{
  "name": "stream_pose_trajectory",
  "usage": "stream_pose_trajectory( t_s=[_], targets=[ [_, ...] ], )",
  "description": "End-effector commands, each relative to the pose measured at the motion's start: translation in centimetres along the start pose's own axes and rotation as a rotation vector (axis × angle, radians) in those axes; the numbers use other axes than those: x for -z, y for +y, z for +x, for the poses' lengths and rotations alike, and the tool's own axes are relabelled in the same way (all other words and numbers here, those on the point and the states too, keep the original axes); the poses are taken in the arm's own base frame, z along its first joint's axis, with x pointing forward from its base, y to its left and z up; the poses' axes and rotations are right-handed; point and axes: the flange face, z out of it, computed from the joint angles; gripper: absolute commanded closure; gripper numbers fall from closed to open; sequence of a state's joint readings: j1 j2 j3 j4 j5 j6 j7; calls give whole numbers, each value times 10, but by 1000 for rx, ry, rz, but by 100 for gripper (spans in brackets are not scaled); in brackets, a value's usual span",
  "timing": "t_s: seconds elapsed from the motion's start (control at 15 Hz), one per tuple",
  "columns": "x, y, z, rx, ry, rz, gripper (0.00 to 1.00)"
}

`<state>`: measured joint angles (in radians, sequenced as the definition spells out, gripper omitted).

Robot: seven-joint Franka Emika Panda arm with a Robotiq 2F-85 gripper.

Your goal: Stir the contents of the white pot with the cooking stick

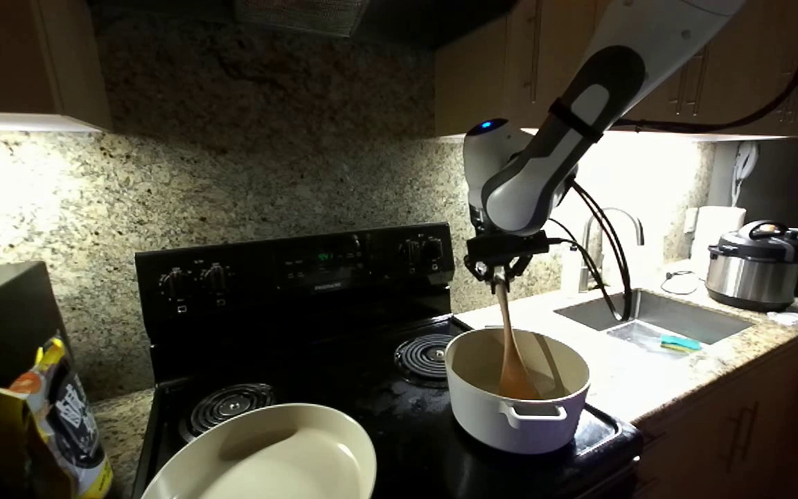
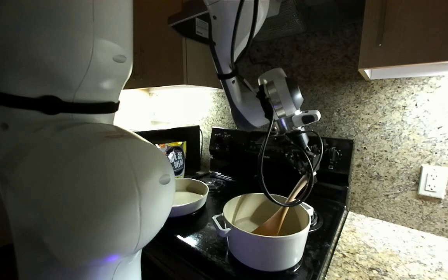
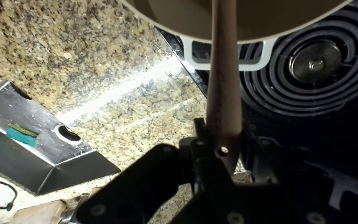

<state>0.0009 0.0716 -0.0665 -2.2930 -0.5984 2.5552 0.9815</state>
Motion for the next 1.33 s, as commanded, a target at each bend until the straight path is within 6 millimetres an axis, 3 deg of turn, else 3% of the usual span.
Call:
stream_pose_trajectory(
  t_s=[0.0, 0.2, 0.47, 0.87, 1.27],
  targets=[
    [-1, -19, -9, 78, -22, -19, 93],
    [1, -34, -10, 99, -19, -17, 93],
    [15, -38, 8, 74, 1, 9, 93],
    [16, -17, 37, -1, 17, 7, 93],
    [2, 7, 36, -27, 3, -18, 93]
  ],
)
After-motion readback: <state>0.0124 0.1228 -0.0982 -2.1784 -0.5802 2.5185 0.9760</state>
